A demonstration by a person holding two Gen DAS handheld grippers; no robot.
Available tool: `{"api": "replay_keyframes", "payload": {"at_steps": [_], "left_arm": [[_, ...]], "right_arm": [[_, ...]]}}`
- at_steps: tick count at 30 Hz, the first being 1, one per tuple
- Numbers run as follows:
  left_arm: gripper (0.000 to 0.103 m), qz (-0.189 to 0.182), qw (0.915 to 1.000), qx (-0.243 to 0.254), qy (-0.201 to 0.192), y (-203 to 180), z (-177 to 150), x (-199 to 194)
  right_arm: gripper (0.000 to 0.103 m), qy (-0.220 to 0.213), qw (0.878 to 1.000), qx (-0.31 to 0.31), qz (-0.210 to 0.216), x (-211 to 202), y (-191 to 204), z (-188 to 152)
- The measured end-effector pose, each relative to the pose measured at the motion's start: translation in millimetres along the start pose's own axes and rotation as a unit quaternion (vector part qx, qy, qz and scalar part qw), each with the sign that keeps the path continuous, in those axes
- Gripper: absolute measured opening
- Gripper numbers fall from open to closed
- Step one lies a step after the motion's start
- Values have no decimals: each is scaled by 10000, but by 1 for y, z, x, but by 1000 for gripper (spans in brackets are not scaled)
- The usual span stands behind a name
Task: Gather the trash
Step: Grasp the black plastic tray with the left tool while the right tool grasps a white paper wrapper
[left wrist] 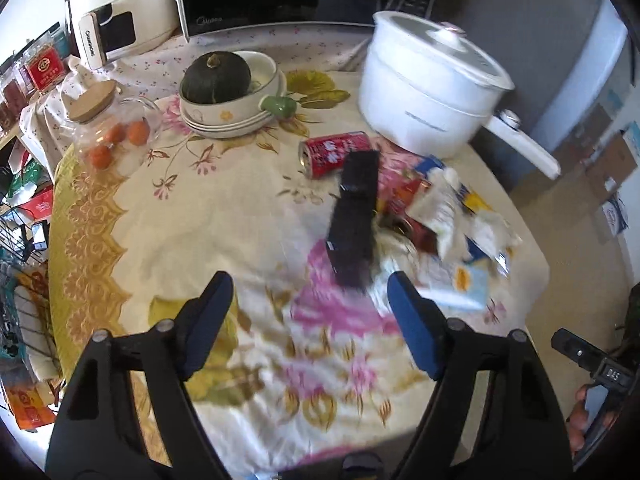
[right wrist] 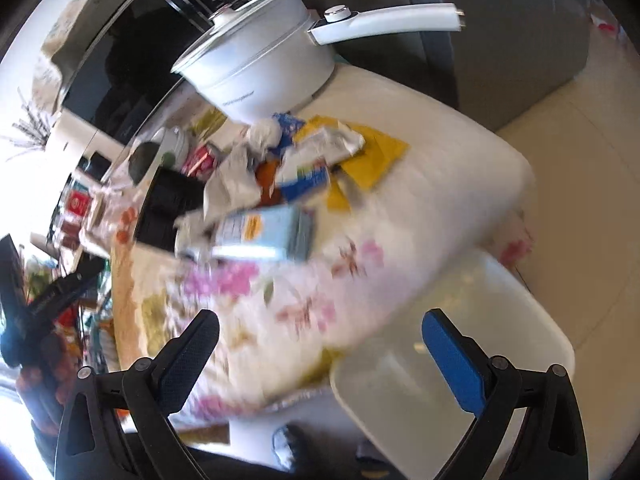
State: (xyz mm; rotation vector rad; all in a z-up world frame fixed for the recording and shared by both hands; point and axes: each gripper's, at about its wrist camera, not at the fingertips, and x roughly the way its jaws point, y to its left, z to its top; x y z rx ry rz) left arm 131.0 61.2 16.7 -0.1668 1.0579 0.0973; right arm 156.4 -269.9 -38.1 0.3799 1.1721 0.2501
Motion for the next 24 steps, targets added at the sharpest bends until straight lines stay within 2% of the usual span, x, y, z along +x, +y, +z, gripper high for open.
{"api": "replay_keyframes", "payload": {"at_steps": [4,10,13,16,19,21,23,24], "left_arm": [[80,166,9999,42,23,-3,20,24],[80,168,9998,84,30,-8,32,42],[80,88,9998,175,-59,-15,37,46],[77,255,9989,355,144,-20,37,57],[75,138,9991,356,189,-17,34,57],[68,319,9982,461,231,-18,33,61],[40,287,9980,405,380,-14,33,69],[32,223,9980,332,485,-11,32,74]], "right_arm": [[97,-58,9998,-56,203,23,15,23],[94,-10,9978,-477,461,61,62,54],[94,-13,9970,-694,345,78,78,65],[94,74,9962,-840,225,93,87,72],[94,101,9954,-946,113,105,91,76],[89,158,9952,-967,62,116,93,78],[82,266,9950,-965,-20,125,93,79],[73,329,9949,-954,-88,130,93,78]]}}
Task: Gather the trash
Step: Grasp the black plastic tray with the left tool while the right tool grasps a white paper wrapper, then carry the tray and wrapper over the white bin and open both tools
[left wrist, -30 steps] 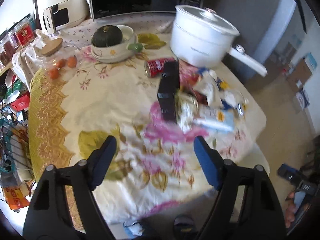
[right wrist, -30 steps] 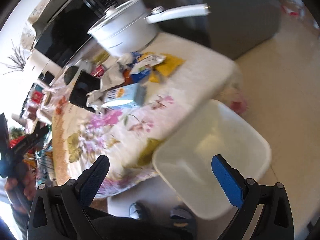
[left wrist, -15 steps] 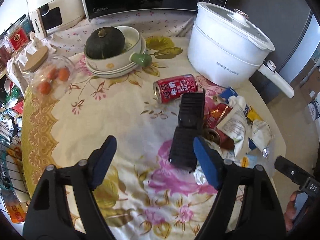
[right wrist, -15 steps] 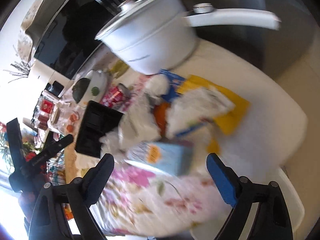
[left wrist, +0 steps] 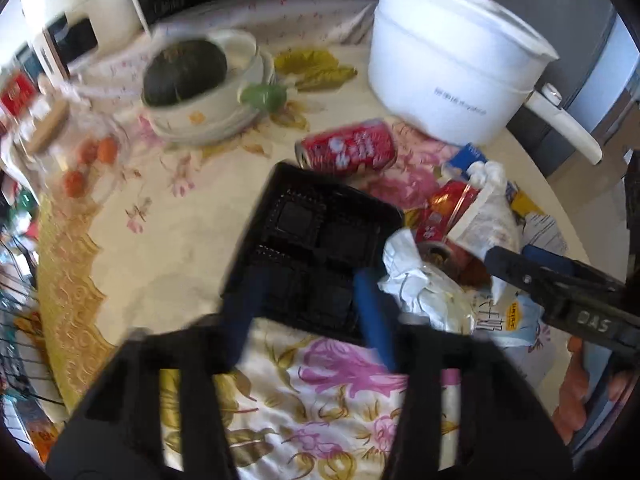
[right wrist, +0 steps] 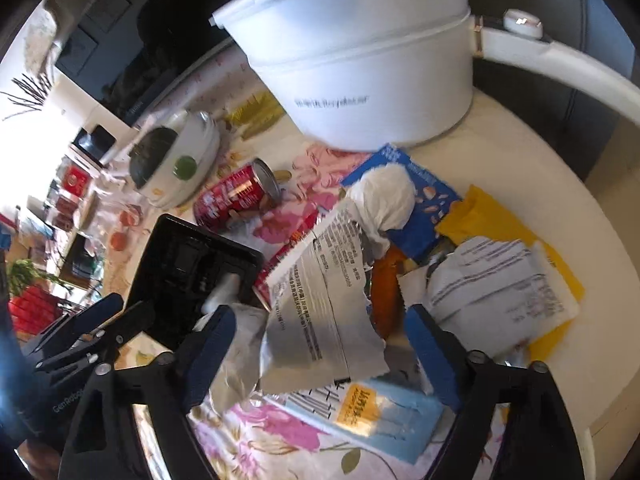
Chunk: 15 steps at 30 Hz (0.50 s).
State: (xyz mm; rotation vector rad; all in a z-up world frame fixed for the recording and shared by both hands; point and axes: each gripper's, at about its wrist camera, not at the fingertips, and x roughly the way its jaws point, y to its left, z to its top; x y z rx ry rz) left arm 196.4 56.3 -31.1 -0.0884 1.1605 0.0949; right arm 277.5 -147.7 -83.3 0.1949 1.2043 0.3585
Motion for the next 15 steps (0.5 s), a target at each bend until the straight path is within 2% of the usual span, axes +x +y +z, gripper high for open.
{"api": "replay_keyframes", "payload": {"at_steps": [1,2,4,6,8,9,10,15], "left_arm": [[22,-89,9998,-86,130,5,0,6],[22,-108,9997,-133,195,8,-1,9],[22,-33,9995,-268,135,21,-1,12],[30,118,9992,-380,32,34,-1,12],[64,160,9984,-548,35,47,-2,14],[70,172,9977,-649,31,54,-2,15],[74,181,9974,-691,42,57,-2,18],[74,-10,9965,-774,300,69,9,51]], "right_arm": [[68,48,10000,23,-8,3,0,-1],[60,95,9999,68,34,5,-2,-2],[55,18,9997,146,175,0,-4,-5],[51,-74,9996,98,253,-8,-3,-7],[51,-124,9994,45,307,-13,0,-8],[51,-161,9993,37,326,-16,1,-9],[50,-184,9991,56,365,-18,2,-9],[50,-336,9958,120,847,-31,7,-11]]}}
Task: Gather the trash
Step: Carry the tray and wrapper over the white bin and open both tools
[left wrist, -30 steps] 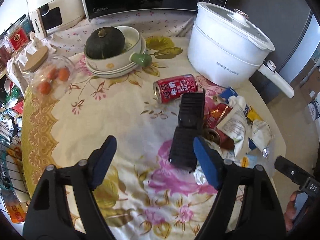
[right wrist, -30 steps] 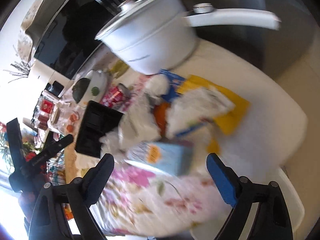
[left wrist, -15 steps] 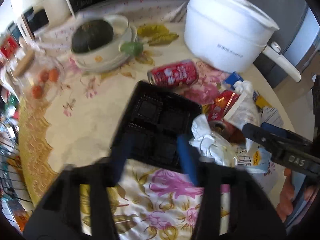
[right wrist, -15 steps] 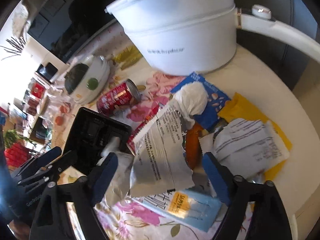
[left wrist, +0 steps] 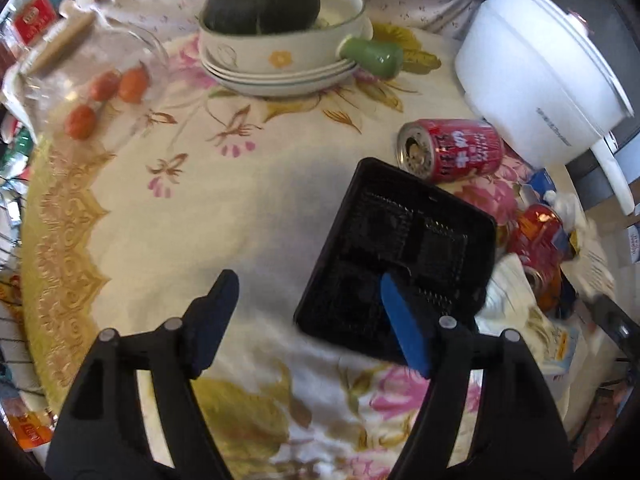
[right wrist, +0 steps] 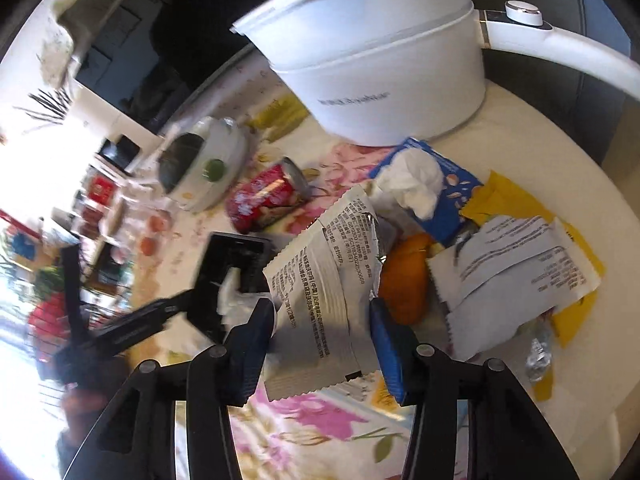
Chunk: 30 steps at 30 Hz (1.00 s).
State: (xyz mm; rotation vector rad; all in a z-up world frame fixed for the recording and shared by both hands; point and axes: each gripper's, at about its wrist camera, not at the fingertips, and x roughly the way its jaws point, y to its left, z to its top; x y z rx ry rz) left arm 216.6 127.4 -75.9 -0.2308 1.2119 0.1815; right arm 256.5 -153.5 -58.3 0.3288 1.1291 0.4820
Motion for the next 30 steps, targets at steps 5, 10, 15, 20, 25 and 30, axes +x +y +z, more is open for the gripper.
{"api": "replay_keyframes", "payload": {"at_steps": [5,10,15,20,25,30], "left_arm": [[21,171,9992,236,286,-8,2,30],[5,179,9995,-94,224,6,-4,26],[5,206,9993,-320,-13,27,-16,1],[5,80,9990,-423,-121,40,-38,-30],[5,-185,9995,-184,-202,20,-68,-65],[5,-621,9967,513,-136,-36,-111,-92]], "right_arm": [[50,-19,9998,-132,140,-16,3,-13],[50,-220,9994,-235,106,-34,-1,-29],[50,-225,9993,-225,187,-43,-4,-44],[50,-230,9990,-65,383,-53,-9,-62],[50,-262,9975,374,543,-74,-35,-101],[50,-329,9939,960,425,-102,-76,-138]]}}
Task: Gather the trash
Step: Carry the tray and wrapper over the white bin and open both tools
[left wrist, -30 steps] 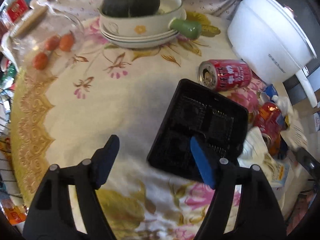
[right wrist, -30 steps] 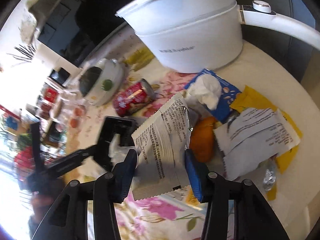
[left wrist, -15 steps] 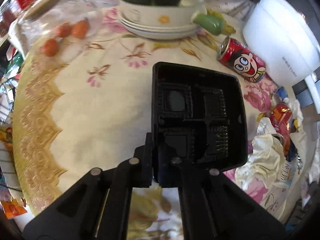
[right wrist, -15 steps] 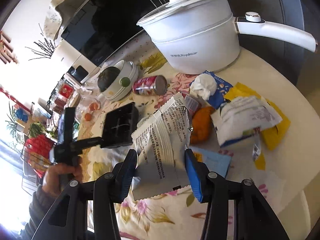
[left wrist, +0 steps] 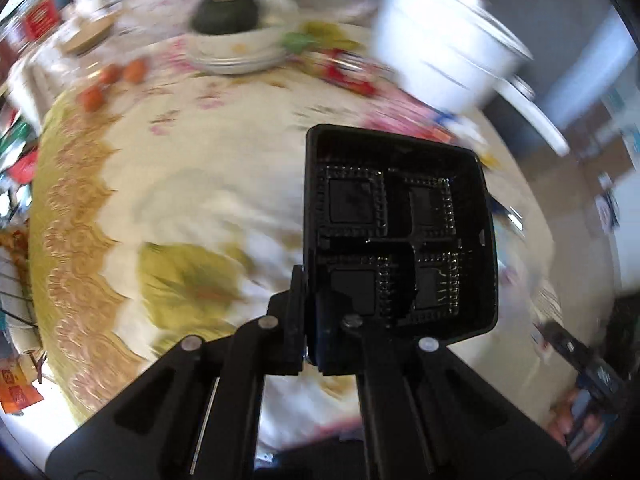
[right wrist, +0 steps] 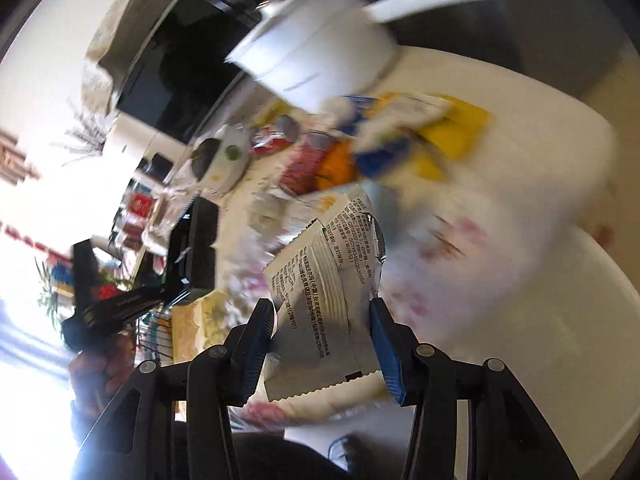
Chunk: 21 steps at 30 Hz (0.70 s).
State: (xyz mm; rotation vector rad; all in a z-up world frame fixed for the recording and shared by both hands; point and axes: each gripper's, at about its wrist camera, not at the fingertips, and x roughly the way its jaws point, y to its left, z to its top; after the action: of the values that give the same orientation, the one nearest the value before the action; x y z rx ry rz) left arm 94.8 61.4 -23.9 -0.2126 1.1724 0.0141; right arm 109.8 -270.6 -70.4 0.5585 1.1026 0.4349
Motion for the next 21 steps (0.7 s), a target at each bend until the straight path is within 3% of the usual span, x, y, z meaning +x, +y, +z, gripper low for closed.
{"api": "replay_keyframes", "payload": {"at_steps": [7,12,16,21], "left_arm": [[5,-351,9910,1285,125,-107,-50,-10],[5,-349,9761,2106,412,-174,-82,11],[5,-265,9595,2708,722,-226,-107,39],[5,-207,9471,3003,1117,-258,-125,74]], "right_arm": [[50,-540,9966,479,-394,-71,-46,-26],[50,-891,9914,704,-649,-112,-69,-40],[50,-1026,9885,802,-765,-128,-82,-47],[50,-901,9892,685,-934,-124,-85,-61]]}}
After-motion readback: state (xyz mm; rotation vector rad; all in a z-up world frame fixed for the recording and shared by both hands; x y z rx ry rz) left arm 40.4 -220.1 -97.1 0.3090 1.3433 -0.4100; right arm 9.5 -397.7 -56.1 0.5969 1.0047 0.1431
